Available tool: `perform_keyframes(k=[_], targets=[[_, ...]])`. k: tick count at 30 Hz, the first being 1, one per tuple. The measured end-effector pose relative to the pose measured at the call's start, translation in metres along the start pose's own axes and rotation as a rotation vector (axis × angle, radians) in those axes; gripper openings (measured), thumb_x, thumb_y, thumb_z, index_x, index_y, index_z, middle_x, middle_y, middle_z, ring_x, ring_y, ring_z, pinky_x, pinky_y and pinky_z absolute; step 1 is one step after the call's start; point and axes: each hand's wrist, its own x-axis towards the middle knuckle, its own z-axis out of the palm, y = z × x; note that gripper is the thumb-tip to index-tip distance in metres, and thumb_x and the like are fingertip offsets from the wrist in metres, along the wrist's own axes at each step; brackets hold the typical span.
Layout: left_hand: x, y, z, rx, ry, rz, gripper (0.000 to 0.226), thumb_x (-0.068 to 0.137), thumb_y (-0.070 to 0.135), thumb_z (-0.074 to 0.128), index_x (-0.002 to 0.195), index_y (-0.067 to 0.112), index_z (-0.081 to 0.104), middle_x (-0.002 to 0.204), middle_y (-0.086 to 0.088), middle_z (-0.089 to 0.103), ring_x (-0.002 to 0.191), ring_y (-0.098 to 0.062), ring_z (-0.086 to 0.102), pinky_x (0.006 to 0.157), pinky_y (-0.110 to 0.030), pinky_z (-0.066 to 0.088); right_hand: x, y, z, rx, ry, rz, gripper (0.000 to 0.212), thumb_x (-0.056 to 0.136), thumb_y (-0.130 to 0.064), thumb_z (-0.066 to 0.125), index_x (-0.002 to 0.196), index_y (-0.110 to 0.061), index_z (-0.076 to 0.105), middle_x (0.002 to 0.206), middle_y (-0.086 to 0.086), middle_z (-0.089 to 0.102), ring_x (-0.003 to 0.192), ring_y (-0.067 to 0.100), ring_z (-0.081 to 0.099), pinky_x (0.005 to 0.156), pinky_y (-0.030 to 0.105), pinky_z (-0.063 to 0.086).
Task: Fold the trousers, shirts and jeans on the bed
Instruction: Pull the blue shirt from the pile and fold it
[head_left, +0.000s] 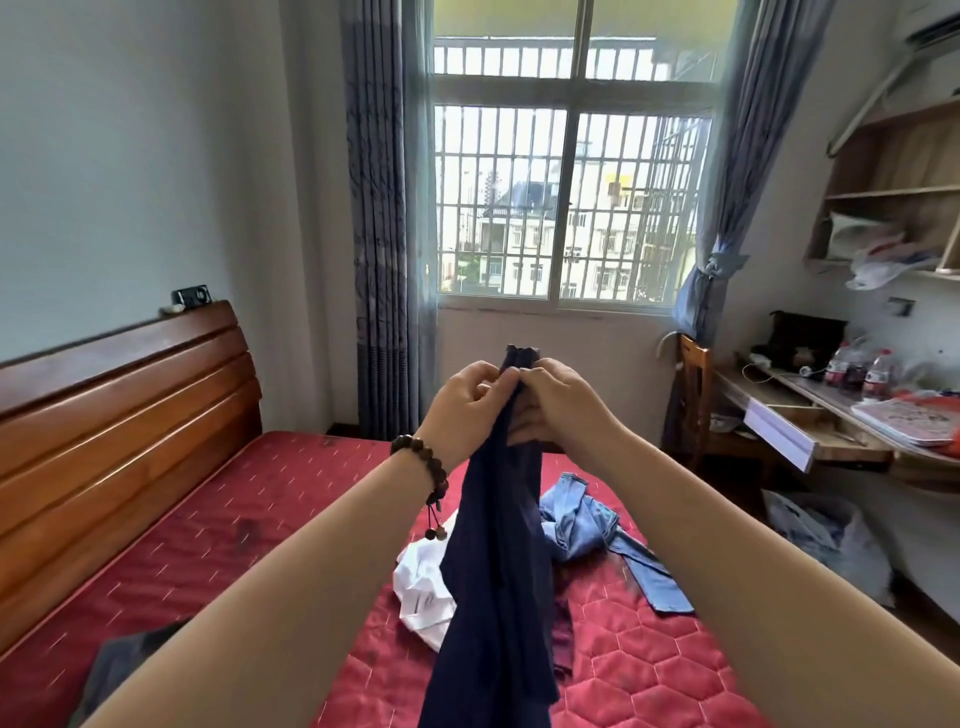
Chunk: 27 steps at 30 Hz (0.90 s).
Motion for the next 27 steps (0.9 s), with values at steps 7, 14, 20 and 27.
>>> perform_keyframes(k=[7,14,20,27], targets=[[-0.003,-0.002,-0.022,-0.020,-0.110,-0.016,0.012,0.087,0.009,0.066,0.097,0.005,0.061,0.091,-0.013,0.073,0.078,-0.016,0.067,0.079,-0.034,0.057,0.004,-0.022,-0.025,-0.661,0.032,-0.194,0.012,0.092,-0.014,0.059,0.088,-0.005,0.067,0.072,0.008,0.068,0.065,0.022,0.068,0.063,0.032,0.055],[-0.006,0.012,-0.036,-0.006,-0.273,0.036,0.011,0.090,0.005,0.061,0.101,0.002,0.061,0.091,-0.010,0.073,0.079,-0.015,0.066,0.077,-0.029,0.056,0.019,-0.046,-0.039,-0.987,-0.333,-0.363,0.049,0.077,-0.033,0.078,0.123,-0.029,0.061,0.122,-0.007,0.062,0.109,0.009,0.056,0.096,0.029,0.047],[-0.023,-0.004,-0.046,0.086,-0.002,0.119,0.020,0.087,0.020,0.067,0.090,0.026,0.048,0.072,-0.003,0.068,0.061,-0.013,0.060,0.058,-0.033,0.054,0.025,-0.054,-0.036,-0.861,-0.274,-0.424,0.014,0.083,-0.016,0.072,0.094,-0.024,0.068,0.079,-0.003,0.071,0.068,0.010,0.066,0.061,0.026,0.056],[-0.053,-0.035,-0.043,0.568,-0.001,0.363,0.029,0.078,0.047,0.067,0.080,0.021,0.055,0.070,0.013,0.060,0.065,-0.011,0.057,0.072,-0.030,0.046,0.027,-0.062,-0.033,-0.852,-0.247,-0.435,0.010,0.085,-0.014,0.071,0.092,-0.020,0.072,0.080,-0.019,0.068,0.077,-0.006,0.063,0.063,0.006,0.046]])
